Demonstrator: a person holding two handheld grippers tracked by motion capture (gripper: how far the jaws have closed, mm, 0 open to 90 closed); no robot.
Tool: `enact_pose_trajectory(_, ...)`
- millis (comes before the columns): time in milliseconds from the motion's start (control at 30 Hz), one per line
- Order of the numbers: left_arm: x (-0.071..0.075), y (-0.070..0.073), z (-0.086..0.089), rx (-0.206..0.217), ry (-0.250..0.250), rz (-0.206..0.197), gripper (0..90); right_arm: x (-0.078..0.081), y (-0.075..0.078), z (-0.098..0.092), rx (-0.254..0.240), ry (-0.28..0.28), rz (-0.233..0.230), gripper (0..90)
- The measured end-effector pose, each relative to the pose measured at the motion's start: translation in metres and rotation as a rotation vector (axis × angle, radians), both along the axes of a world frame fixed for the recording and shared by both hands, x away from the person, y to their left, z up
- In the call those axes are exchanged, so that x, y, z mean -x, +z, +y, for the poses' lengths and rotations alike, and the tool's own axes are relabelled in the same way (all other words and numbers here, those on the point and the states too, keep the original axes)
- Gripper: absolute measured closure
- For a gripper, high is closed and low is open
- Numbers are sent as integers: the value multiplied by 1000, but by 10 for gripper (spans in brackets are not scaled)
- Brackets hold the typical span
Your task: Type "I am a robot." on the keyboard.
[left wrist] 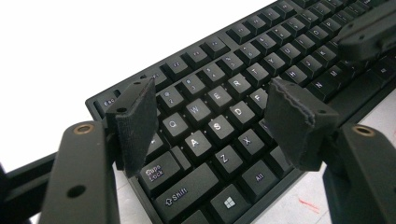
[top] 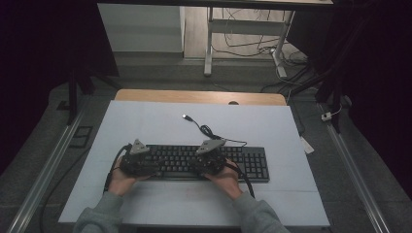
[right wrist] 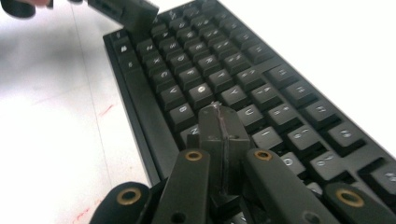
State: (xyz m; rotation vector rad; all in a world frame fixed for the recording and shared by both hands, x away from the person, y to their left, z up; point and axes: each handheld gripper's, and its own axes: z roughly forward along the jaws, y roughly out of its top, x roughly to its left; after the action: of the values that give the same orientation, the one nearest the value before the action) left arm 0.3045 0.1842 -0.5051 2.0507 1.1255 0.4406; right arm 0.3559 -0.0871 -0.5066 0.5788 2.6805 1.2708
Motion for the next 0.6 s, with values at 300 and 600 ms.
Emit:
enact_pose_trajectory(300, 0, 0, 3, 7, 8, 0, 343, -1, 3, -16, -13, -51, -6, 858)
enact_pose_trajectory(600, 0, 1, 3, 11, 6, 0, 342, 1, 3, -34, -14, -106, -10, 642)
